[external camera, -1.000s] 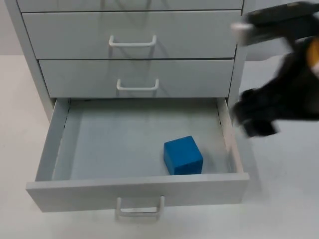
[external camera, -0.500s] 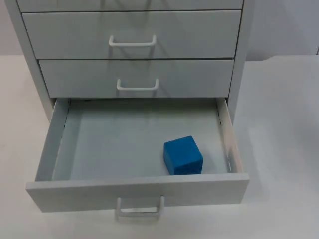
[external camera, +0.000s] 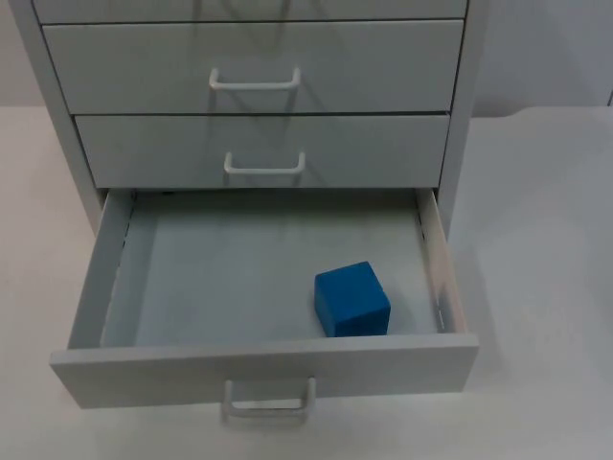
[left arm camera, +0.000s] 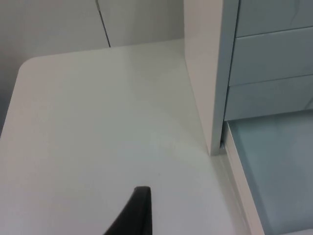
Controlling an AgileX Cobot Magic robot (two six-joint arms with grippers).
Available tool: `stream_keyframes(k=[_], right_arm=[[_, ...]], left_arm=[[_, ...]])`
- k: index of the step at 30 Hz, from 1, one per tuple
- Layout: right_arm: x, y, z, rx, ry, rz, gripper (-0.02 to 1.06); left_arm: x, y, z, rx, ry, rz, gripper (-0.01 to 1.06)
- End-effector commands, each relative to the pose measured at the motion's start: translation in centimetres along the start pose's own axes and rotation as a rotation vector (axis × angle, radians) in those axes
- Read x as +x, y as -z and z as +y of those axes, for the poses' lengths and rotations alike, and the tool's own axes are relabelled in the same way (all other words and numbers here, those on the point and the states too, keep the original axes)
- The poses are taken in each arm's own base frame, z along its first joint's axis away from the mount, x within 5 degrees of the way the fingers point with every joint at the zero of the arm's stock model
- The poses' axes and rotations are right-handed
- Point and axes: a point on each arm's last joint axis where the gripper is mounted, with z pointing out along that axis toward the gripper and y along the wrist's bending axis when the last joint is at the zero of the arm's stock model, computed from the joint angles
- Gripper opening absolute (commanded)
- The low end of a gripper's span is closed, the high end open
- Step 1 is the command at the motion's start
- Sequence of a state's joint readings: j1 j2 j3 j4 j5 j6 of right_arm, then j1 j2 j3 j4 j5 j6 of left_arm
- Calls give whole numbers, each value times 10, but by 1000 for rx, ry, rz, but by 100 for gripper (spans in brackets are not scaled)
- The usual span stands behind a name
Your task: Open the drawer with the left hand, place the block into the drawer with the right hand, then close the drawer with the left hand.
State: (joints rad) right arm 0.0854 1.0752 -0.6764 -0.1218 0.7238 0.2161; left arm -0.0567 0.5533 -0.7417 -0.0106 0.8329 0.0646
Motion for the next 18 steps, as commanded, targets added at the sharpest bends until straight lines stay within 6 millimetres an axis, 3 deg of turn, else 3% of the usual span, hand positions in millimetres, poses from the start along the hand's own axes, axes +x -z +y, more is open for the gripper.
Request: stream_keyframes(k=[1,8,18], right_arm=[[2,9,-3,5,6,-30,77],[8,25,-5,8,24,-57,77],[10,28,-5,6,20,-59,77]], left_arm=[[0,1,-2,17,15,-1,105],[4,1,-4,42,34,44,105],[10,2,-10,109,80,112,105]])
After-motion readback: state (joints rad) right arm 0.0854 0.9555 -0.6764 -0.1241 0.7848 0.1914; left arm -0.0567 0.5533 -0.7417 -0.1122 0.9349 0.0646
